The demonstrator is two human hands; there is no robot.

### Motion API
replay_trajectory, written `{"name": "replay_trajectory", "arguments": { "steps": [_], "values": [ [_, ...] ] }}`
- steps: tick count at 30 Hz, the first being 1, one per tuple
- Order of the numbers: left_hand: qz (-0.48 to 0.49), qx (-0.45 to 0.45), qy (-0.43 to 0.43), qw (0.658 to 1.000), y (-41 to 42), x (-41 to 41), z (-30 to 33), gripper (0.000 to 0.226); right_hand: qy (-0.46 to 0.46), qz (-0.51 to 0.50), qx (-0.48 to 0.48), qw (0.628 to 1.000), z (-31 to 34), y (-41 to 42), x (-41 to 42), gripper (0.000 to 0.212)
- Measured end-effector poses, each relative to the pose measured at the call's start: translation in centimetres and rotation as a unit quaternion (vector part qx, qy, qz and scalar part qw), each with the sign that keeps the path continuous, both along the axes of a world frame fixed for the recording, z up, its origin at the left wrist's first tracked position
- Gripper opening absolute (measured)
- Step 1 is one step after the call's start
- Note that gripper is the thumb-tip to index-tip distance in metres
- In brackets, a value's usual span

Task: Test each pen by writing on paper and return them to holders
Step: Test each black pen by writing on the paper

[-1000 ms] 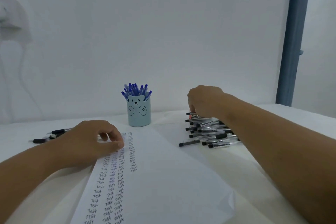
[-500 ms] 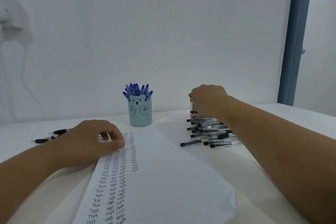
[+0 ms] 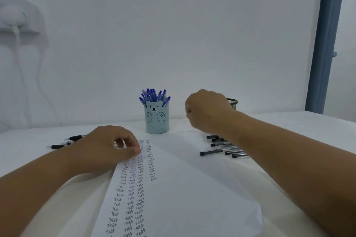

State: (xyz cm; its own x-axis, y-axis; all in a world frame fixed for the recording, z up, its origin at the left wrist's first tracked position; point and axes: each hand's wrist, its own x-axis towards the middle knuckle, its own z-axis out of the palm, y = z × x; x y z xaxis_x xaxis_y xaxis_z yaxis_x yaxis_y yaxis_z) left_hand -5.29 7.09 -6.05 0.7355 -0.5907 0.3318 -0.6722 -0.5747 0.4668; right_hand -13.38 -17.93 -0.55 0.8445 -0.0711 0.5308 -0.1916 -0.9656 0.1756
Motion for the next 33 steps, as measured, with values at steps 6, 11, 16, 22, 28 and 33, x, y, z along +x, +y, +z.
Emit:
{"name": "replay_trajectory", "arguments": {
  "steps": [6,11,16,22,28,33],
  "values": [
    [0.016,0.003,-0.018,1.0,0.6,0.8,0.7,0.008,0.079,0.193,0.091,0.974,-4.7,3.4,1.1,0.026],
    [0.056,0.024,-0.043,0.997,2.6,2.2,1.1,0.005,0.111,0.283,0.126,0.944,-6.7,4.4,1.8,0.028],
    [0.106,0.099,-0.033,0.989,4.5,3.1,1.6,0.019,0.126,0.305,0.153,0.932,-7.1,3.8,2.6,0.024],
    [0.144,0.106,-0.022,0.984,5.2,3.7,0.9,0.025,0.125,0.307,0.152,0.931,-7.3,3.9,3.1,0.022],
    [0.177,0.119,-0.06,0.975,4.5,4.6,-0.5,0.011,0.132,0.302,0.151,0.932,-7.2,3.6,3.1,0.023],
    [0.181,0.082,-0.106,0.974,3.9,4.7,-1.2,0.01,0.132,0.306,0.152,0.93,-7.3,3.5,3.0,0.024]
  ]
}}
